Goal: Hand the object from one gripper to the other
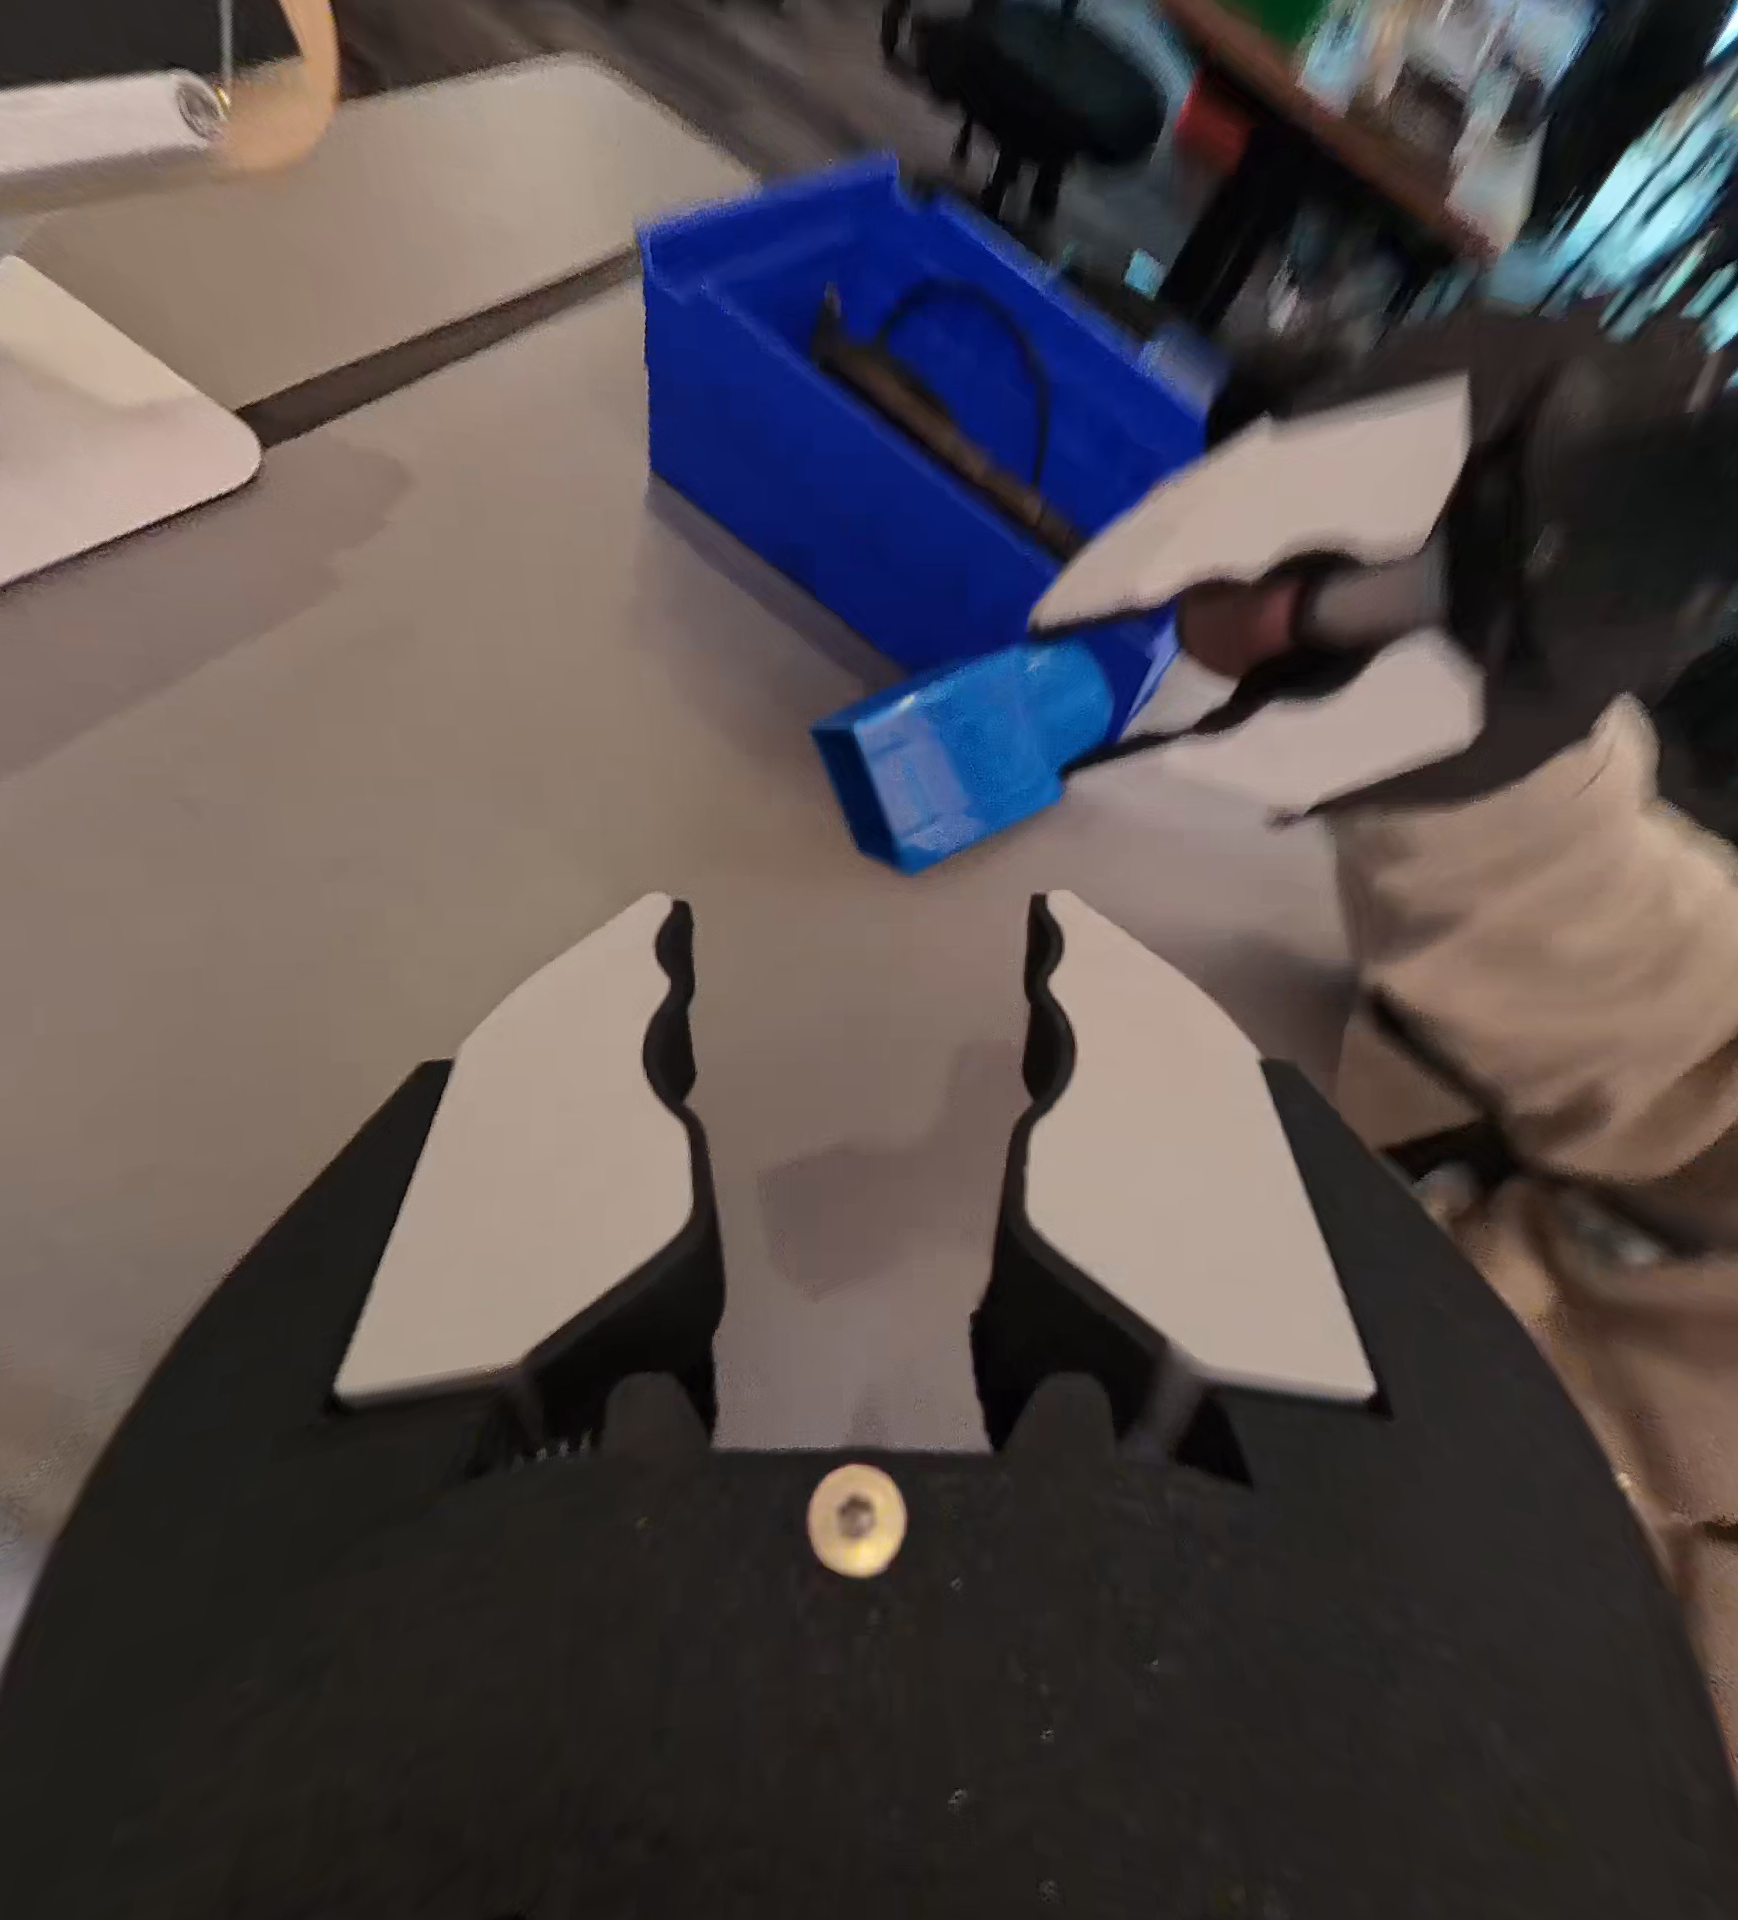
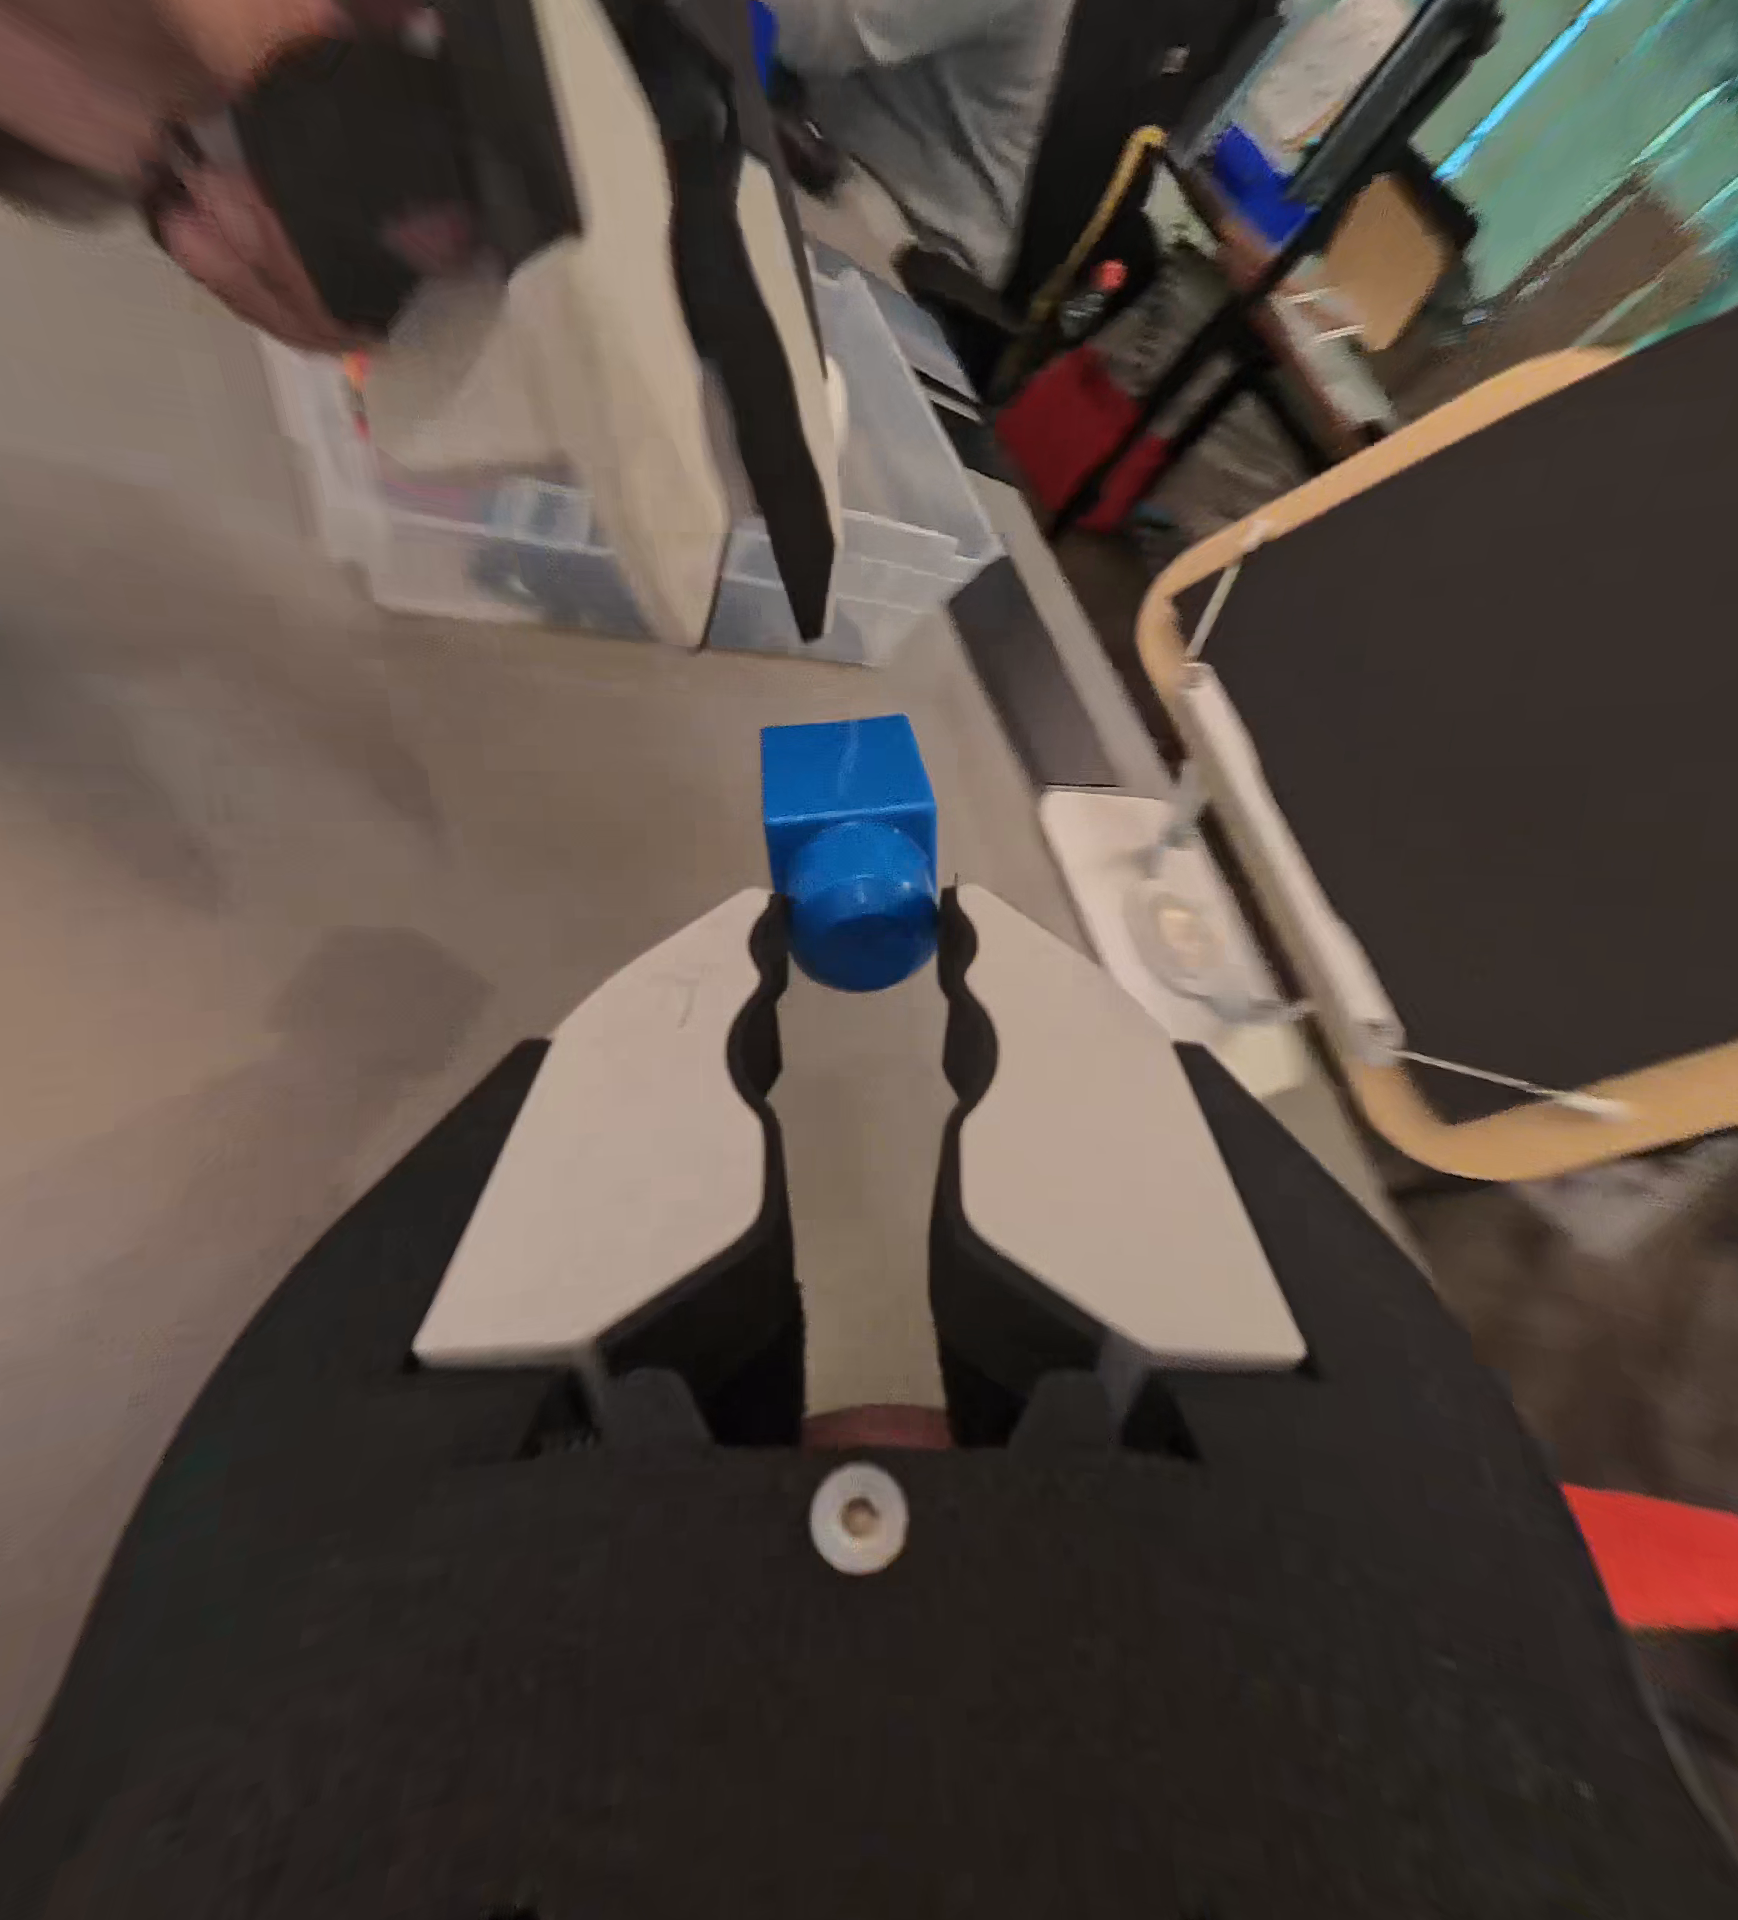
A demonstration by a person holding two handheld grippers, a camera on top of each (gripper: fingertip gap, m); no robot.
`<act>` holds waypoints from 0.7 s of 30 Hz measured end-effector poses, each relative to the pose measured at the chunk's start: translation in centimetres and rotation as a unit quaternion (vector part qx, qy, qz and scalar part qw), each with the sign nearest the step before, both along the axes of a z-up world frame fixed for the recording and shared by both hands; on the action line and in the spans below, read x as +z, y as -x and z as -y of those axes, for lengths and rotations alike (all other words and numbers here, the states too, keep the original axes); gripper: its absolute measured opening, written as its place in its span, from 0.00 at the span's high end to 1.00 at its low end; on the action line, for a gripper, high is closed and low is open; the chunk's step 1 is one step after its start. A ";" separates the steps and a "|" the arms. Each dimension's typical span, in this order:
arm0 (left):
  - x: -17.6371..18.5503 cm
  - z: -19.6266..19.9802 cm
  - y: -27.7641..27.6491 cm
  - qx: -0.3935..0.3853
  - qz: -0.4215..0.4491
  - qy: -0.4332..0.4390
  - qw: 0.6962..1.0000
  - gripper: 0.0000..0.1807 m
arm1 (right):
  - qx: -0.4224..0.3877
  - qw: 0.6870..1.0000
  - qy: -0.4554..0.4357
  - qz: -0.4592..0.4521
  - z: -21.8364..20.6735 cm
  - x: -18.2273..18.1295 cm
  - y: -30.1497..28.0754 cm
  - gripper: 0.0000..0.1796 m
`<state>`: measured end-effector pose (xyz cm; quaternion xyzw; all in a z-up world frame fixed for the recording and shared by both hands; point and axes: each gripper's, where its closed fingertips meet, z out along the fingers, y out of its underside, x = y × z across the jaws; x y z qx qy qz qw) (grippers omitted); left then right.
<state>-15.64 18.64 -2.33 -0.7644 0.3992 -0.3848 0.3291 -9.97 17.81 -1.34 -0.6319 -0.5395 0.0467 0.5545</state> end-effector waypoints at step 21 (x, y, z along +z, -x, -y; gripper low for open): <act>-1.2 0.7 -1.0 0.004 0.015 0.076 0.997 0.65 | -0.081 0.952 -0.221 0.195 0.2 -0.4 4.8 0.85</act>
